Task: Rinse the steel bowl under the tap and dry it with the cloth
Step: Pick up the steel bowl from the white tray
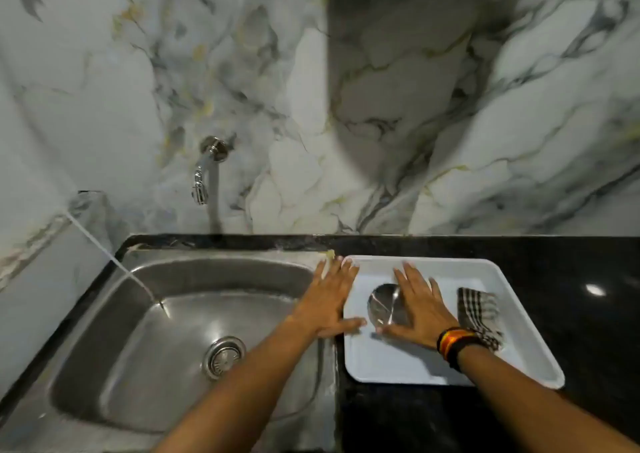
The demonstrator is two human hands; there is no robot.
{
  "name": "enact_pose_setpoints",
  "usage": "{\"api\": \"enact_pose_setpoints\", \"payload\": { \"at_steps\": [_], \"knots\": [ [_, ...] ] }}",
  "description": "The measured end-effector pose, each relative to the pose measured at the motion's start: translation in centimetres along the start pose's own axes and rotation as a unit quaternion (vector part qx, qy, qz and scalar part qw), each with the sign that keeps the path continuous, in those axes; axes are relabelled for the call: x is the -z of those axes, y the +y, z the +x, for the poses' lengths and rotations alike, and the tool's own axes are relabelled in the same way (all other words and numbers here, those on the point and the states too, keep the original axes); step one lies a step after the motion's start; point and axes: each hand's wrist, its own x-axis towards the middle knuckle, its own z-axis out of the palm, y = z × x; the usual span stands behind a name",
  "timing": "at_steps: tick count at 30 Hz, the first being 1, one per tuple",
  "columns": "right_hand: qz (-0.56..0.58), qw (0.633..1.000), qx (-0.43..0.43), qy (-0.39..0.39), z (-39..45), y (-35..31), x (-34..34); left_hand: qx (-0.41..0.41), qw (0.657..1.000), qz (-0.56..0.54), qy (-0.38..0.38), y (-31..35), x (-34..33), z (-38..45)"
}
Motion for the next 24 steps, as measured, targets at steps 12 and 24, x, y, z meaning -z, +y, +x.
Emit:
{"api": "enact_pose_setpoints", "payload": {
  "at_steps": [12, 24],
  "knots": [
    [0.19, 0.972, -0.124, -0.058, -0.1, 5.3, -4.5, 0.134, 0.977, -0.068, -0.151, 5.5, -4.5, 6.6],
    [0.357, 0.933, -0.023, 0.044, 2.5, -0.4, 0.9, 0.106, 0.967, -0.231, 0.019, -1.0, 1.3, 3.8]
  ]
}}
